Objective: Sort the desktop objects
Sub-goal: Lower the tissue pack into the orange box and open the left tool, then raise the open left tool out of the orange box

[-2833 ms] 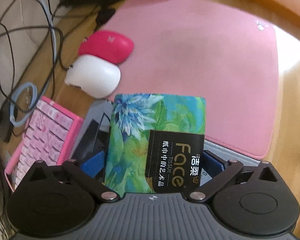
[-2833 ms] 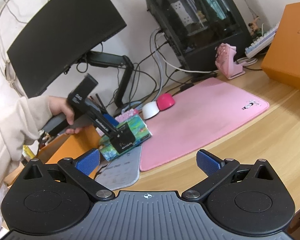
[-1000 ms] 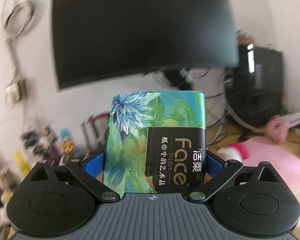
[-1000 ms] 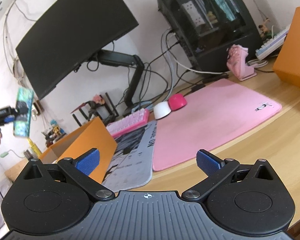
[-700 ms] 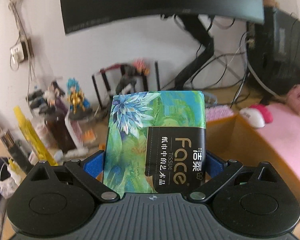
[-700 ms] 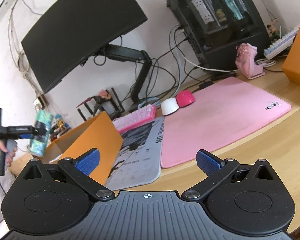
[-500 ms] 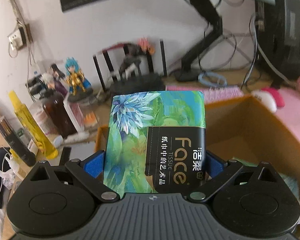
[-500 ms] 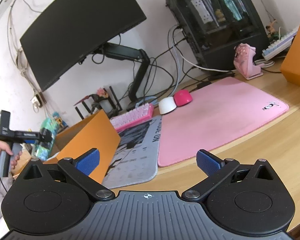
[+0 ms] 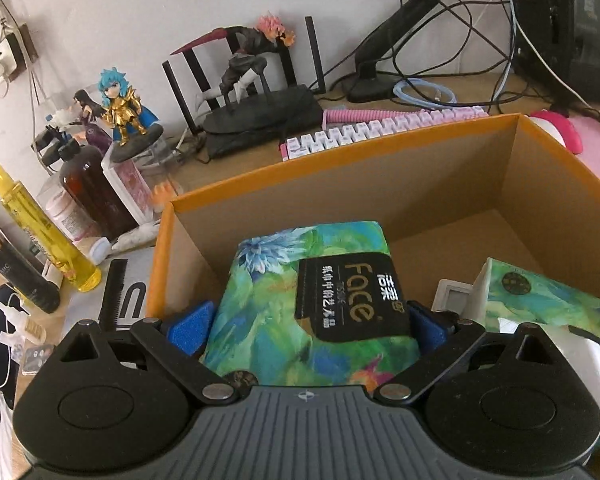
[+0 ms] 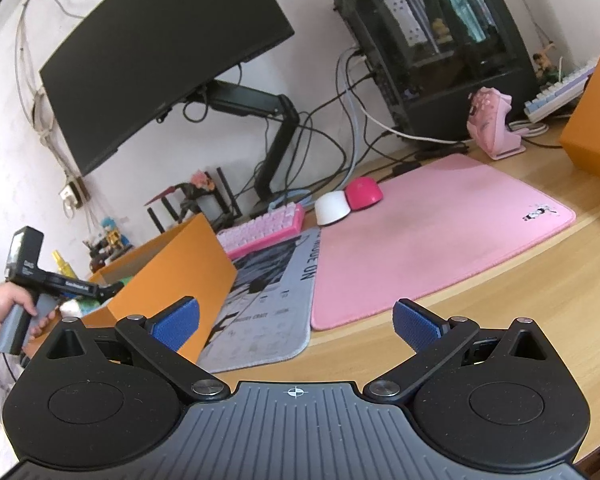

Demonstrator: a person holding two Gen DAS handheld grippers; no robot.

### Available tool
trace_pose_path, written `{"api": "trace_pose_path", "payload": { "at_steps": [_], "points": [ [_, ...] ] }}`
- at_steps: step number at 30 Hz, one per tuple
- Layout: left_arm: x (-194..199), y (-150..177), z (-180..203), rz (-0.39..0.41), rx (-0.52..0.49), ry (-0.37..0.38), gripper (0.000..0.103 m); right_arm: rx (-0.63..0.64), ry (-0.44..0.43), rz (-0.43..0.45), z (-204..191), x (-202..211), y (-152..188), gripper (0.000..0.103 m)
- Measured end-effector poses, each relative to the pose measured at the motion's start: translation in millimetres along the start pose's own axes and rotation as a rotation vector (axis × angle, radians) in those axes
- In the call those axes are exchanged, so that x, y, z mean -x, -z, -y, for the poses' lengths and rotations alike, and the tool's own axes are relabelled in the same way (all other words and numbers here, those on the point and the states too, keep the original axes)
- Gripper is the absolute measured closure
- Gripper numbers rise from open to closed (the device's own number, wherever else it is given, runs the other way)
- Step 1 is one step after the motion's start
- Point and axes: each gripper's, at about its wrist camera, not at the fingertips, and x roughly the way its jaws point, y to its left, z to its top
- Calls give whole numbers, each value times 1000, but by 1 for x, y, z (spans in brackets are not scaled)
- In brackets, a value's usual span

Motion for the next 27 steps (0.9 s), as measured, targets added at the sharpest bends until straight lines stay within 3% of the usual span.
{"api": "trace_pose_path", "payload": {
  "at_steps": [5, 11, 18, 27],
  "points": [
    [9, 1, -6, 8, 15, 15, 3, 5, 4, -3, 0, 0, 0, 0],
    [36, 5, -10, 91, 32, 9, 0, 10, 9, -5, 0, 0, 0, 0],
    [101, 22, -19, 274, 70, 11, 0, 27, 16, 21, -4, 8, -6, 0],
    [189, 71, -7, 583, 104, 0, 0, 49, 22, 49, -12, 9, -10, 0]
  ]
}}
